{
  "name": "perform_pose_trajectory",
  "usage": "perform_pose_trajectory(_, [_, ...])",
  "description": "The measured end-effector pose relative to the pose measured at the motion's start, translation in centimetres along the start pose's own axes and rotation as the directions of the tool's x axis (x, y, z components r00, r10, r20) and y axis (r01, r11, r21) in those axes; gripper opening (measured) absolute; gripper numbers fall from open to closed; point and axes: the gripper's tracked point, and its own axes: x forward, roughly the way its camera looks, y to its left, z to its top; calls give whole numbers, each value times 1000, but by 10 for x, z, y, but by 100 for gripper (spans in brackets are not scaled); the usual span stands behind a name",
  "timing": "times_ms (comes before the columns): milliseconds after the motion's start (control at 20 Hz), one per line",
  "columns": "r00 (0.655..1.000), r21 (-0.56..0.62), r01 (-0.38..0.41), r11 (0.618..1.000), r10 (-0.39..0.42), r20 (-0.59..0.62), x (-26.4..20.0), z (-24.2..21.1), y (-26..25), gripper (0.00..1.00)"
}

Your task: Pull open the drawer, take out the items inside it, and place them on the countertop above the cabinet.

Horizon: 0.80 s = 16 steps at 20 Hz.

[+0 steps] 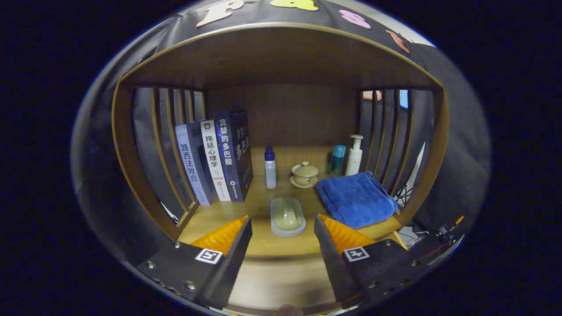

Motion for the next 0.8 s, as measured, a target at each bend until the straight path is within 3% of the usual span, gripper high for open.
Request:
perform_pose_trajectory(150, [1000, -7, 17, 1000, -17, -2, -26, -14, -3, 97])
perform_pose_trajectory(400, [1000, -38, 17, 999, -17, -2, -64, -40, 6, 97])
perform_pose_trajectory(800, [993, 16, -113, 993, 113, 25, -95, -74, 50, 98])
